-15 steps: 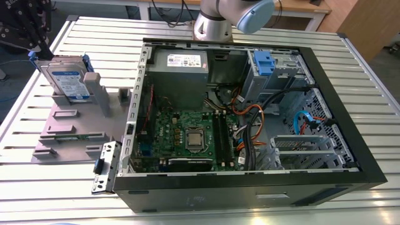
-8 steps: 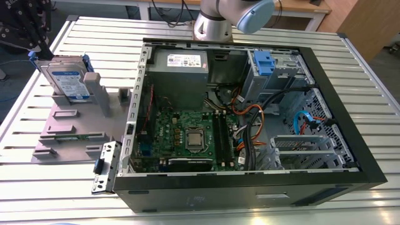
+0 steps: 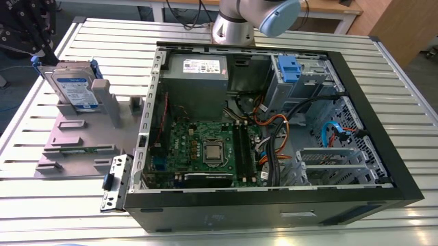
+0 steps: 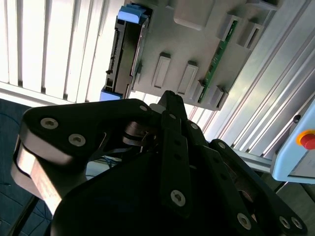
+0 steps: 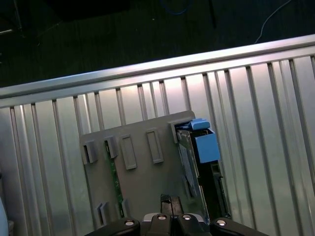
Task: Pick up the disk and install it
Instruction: 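Pick up the disk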
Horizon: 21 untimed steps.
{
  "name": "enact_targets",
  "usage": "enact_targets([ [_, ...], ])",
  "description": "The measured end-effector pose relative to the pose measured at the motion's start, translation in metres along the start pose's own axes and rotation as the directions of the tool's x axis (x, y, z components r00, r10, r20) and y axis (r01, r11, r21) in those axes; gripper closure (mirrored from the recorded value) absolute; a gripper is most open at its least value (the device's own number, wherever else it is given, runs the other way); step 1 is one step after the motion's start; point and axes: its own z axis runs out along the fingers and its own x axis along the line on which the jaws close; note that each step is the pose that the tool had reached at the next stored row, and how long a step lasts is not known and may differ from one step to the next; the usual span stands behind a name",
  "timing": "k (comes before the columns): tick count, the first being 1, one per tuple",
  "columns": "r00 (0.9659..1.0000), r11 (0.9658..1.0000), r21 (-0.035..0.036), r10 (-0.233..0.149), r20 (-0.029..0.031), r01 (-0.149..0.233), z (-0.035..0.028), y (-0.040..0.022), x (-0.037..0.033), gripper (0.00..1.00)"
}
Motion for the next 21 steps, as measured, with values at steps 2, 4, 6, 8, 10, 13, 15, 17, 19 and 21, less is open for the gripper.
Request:
enact_targets([
  [2, 1.0000, 1.0000, 0.0000, -0.001, 0.0000, 0.001, 0.0000, 0.0000, 0.0000, 0.89],
  [4, 1.0000, 1.0000, 0.0000, -0.003, 0.0000, 0.003, 0.0000, 0.0000, 0.0000, 0.89],
  [6, 1.0000, 1.0000, 0.0001, -0.004, 0.0000, 0.004, 0.0000, 0.0000, 0.0000, 0.89],
  [8, 1.0000, 1.0000, 0.0001, -0.006, -0.0001, 0.006, 0.0000, 0.0000, 0.0000, 0.89],
  [10, 1.0000, 1.0000, 0.0001, -0.007, -0.0001, 0.007, 0.0000, 0.0000, 0.0000, 0.89],
  [13, 1.0000, 1.0000, 0.0001, -0.010, -0.0001, 0.010, 0.0000, 0.0000, 0.0000, 0.89],
  [15, 0.9999, 0.9999, 0.0001, -0.011, -0.0001, 0.011, 0.0000, 0.0000, 0.0000, 0.89],
  [17, 0.9999, 0.9999, 0.0001, -0.013, -0.0001, 0.013, 0.0000, 0.0000, 0.0000, 0.89],
  [19, 0.9999, 0.9999, 0.0001, -0.014, -0.0001, 0.014, 0.0000, 0.0000, 0.0000, 0.89],
  [21, 0.9999, 0.9999, 0.0001, -0.016, -0.0002, 0.016, 0.0000, 0.0000, 0.0000, 0.89],
])
